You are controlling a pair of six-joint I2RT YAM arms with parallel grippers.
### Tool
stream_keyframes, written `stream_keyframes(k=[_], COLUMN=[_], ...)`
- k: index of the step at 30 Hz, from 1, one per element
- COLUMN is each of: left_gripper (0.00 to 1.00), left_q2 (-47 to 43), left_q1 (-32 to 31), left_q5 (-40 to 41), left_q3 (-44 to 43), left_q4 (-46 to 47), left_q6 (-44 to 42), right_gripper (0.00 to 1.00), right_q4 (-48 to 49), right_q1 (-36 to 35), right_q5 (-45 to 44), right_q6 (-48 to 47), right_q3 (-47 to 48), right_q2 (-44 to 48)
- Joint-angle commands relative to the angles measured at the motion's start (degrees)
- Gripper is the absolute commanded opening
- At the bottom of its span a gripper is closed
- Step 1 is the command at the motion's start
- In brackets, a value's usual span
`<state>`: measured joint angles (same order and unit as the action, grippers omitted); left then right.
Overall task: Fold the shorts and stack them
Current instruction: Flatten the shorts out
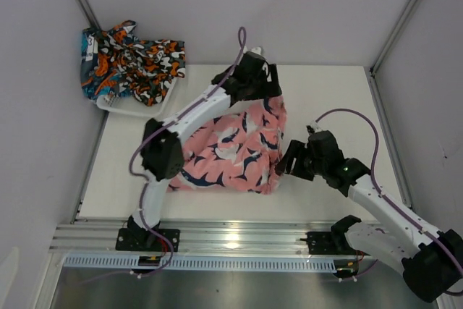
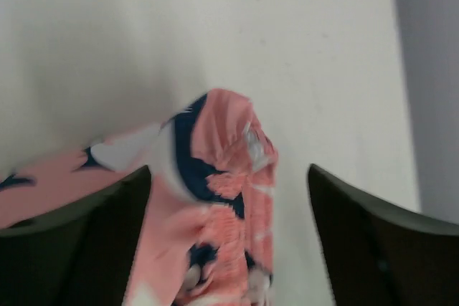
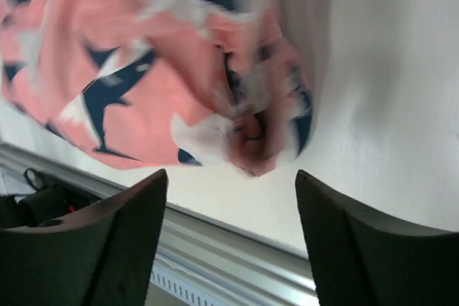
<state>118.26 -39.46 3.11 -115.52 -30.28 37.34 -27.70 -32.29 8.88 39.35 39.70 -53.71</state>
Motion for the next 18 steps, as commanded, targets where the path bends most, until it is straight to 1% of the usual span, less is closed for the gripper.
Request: stream_keyframes(k=[1, 2, 3, 4, 6, 7, 9, 10, 13, 14, 16, 17, 18], left_gripper=[0.99, 0.99, 0.99, 0.99, 0.99, 0.99, 0.99, 0.99, 0.99, 0.99, 0.99, 0.99, 0.99], left_q2=[5.56, 7.15, 7.86, 6.82, 3.40, -0.97, -5.30, -9.06, -14.26, -18.11, -22.96, -28.03, -30.69], left_q1=[1.32, 1.14, 1.14, 1.14, 1.32, 1.49, 2.19, 2.63, 2.72, 2.64, 2.64, 2.64, 2.64], left_q5=[-2.68, -2.33, -1.11, -0.57, 2.23, 2.77, 2.51, 2.34, 2.68, 2.60, 2.86, 3.12, 3.13], left_q3=[-19.00, -21.56, -25.50, -26.15, -22.92, -18.20, -15.36, -12.47, -9.73, -6.67, 0.36, 6.39, 13.24], left_q4=[-0.95, -2.92, -4.42, -5.30, -4.70, -3.91, -4.08, -4.87, -10.83, -12.07, -13.84, -13.75, -12.18], left_q6=[-2.88, -3.67, -5.42, -6.31, -8.50, -9.04, -10.09, -10.44, -12.03, -12.90, -13.00, -12.65, -12.12], right_gripper=[0.77, 0.80, 0.80, 0.81, 0.80, 0.80, 0.79, 0.76, 0.72, 0.71, 0.69, 0.69, 0.69], right_q4=[-8.31, -8.77, -8.68, -9.12, -9.56, -10.00, -10.26, -10.35, -10.97, -10.97, -10.79, -10.88, -10.27], right_q1=[3.20, 3.20, 3.20, 3.20, 3.11, 3.11, 3.03, 2.85, 1.89, 1.71, 1.71, 1.71, 1.71], right_q5=[0.28, -1.75, -3.85, -4.57, -6.07, -6.07, -6.33, -6.68, -10.45, -12.47, -13.80, -15.63, -16.09], right_q6=[2.92, 3.01, 3.01, 3.10, 2.75, 2.14, 1.61, 1.52, 2.65, 3.18, 4.50, 6.77, 7.49], right_q3=[-0.68, -0.42, -0.16, 0.02, 1.16, 1.34, 1.69, 1.61, 0.99, 0.56, -0.85, -1.29, -1.64], right_q2=[1.33, 2.64, 3.43, 4.05, 4.76, 4.58, 3.44, 3.00, 2.38, 2.47, 2.74, 2.65, 2.30])
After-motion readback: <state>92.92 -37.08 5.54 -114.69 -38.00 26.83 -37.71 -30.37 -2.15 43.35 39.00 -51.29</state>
